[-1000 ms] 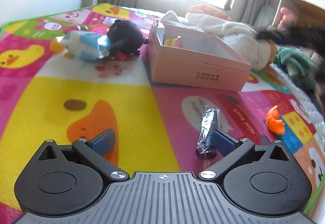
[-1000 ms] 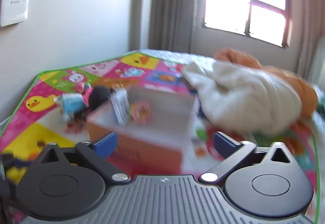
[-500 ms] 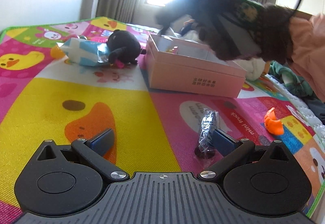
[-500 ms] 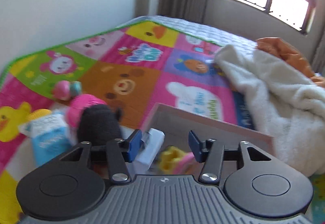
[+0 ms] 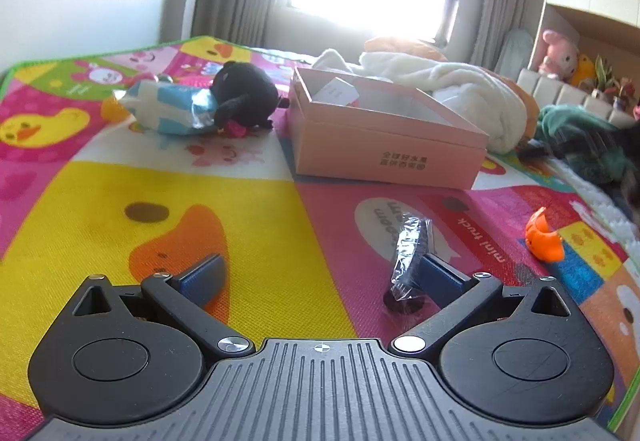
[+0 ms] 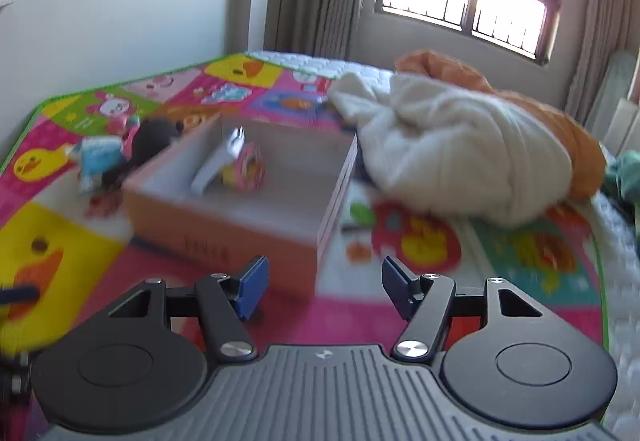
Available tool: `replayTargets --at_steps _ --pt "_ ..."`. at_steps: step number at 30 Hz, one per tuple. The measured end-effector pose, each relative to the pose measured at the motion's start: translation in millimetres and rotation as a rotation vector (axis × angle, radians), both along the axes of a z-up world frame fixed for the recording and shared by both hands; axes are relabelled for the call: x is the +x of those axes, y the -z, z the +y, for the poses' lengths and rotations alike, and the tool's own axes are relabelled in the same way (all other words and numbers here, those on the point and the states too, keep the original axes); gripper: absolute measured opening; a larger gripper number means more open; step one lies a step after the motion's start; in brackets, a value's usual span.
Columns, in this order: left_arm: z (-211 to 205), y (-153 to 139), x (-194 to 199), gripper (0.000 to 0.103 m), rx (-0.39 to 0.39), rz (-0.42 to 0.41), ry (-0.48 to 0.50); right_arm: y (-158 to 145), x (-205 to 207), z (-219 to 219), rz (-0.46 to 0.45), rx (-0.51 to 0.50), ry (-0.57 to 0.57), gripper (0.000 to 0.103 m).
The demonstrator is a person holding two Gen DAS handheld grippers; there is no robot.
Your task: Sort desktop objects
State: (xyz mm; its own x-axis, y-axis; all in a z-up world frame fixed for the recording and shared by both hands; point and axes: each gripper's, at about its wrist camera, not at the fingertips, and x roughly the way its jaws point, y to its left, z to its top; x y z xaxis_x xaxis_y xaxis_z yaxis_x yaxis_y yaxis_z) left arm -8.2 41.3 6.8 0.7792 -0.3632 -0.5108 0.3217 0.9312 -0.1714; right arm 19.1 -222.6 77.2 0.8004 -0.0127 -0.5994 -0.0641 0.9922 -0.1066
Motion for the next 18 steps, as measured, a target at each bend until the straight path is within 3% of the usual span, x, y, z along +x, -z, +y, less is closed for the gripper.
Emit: replayTargets --at_steps 4,8,11,18 --pt "-18.6 -14.7 -5.1 0.103 0.021 -0.015 0.035 30.6 -34.3 -4.2 0.044 0.042 0.020 0.064" --pt "-49.6 -28.9 -5.1 0.103 0.094 -0.003 0.074 37.7 -58.0 -4.7 0.015 0.040 0.051 0.068" --pt "-65.2 -28.1 2.8 0.103 0.173 0.076 0.031 35.6 -67.7 -3.3 -0.010 0.048 0.024 0.071" --pt "-62.5 -24.0 1.5 0.103 0.170 0.134 -0.035 44.4 -53.2 -5.6 0.004 0.046 0.025 0.070"
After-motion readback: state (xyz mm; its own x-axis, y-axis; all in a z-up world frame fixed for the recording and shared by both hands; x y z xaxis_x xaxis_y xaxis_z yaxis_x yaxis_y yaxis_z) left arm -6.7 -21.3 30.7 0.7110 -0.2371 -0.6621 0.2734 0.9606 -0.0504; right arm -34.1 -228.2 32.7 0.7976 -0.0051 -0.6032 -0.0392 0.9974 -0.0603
